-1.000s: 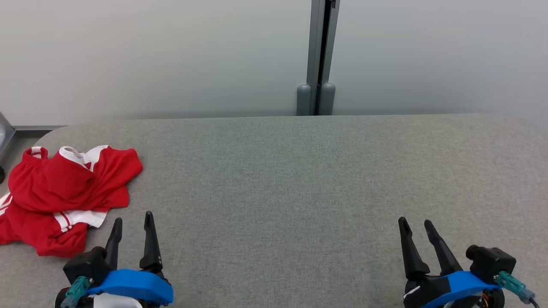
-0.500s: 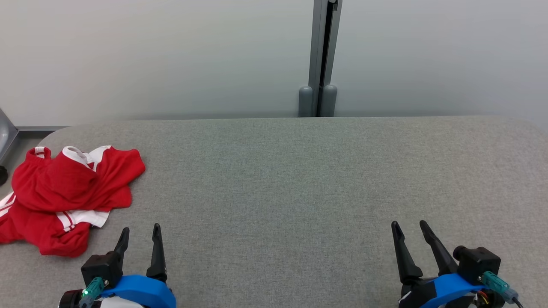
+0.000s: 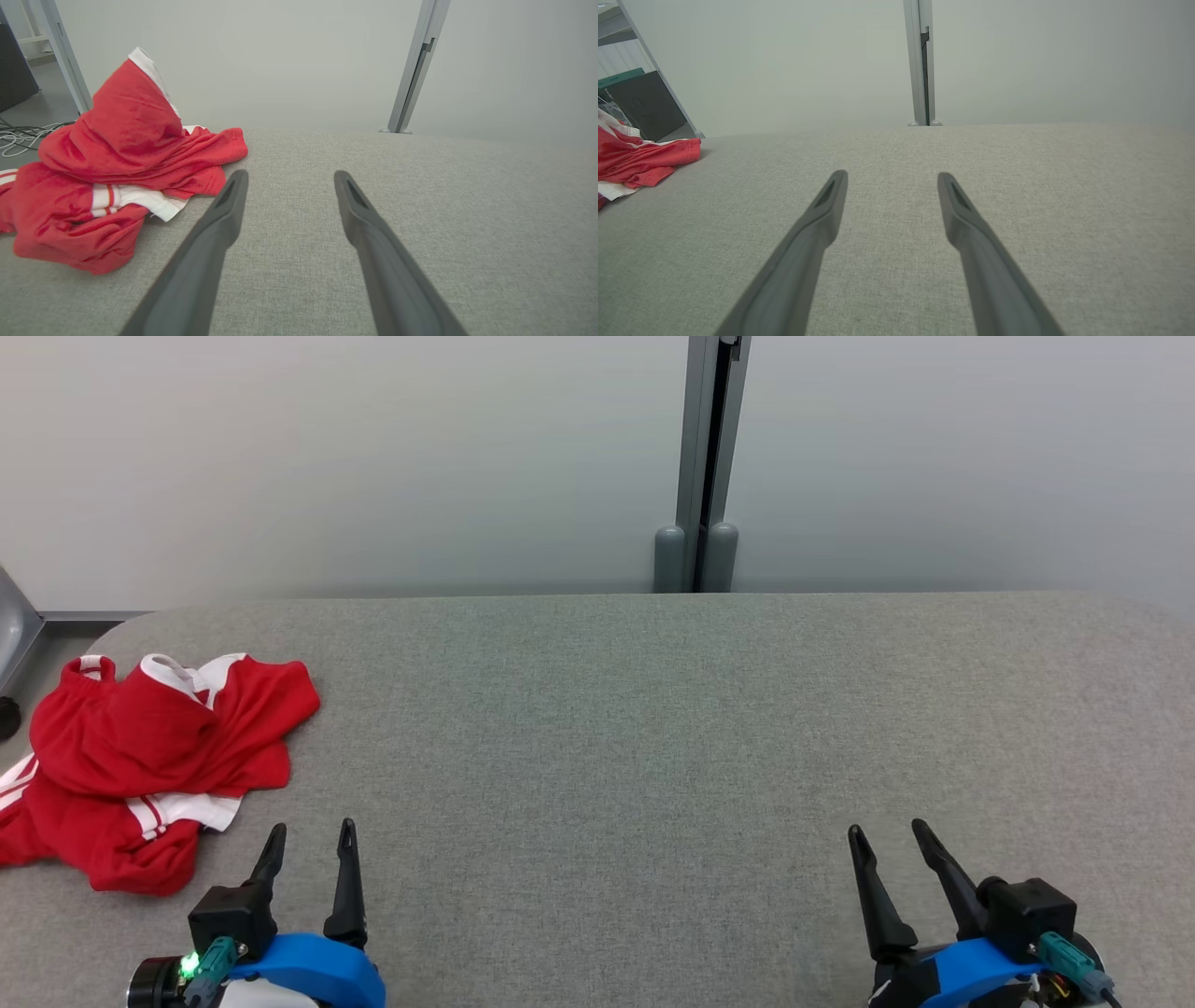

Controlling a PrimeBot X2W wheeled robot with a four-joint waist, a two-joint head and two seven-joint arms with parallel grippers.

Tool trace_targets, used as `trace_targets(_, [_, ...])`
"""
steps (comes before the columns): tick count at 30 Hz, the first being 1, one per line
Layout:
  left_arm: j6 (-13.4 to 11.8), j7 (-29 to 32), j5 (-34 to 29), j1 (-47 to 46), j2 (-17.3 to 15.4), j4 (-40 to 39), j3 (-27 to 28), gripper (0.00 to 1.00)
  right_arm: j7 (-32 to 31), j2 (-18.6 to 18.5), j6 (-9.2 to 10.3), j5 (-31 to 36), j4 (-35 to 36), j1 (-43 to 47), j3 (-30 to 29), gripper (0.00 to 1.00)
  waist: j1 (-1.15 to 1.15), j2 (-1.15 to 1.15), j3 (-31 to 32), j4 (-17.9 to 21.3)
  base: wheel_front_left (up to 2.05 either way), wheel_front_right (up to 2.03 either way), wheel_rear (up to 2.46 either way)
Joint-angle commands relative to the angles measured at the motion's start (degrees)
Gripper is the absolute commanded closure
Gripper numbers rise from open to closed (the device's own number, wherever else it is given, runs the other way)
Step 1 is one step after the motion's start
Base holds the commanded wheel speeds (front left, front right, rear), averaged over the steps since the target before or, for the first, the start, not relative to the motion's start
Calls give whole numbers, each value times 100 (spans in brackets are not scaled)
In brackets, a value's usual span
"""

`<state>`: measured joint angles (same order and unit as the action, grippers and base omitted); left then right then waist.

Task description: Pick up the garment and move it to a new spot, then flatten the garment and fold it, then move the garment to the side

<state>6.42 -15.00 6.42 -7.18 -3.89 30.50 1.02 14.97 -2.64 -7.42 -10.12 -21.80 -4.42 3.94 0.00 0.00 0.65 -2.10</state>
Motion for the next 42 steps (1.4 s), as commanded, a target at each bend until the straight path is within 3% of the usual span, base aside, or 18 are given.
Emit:
trace_targets(1, [-35,-28,-10,-8,-21,-23,11,0,34,-44,-13,35,-23,-32,-52,0,0,0,0,3,0,0,0])
trace_targets(22, [-131,-28,52,-77,-11,25,54,0,32,-39,-8,49,-143,-62,-285,0,0,0,-17,-93,0,0,0])
trace_targets(42, [-419,-23,-28,95,-211,-438,357,0,29,-39,-8,-6,45,41,-288,0,0,0,-113,-1555,0,0,0])
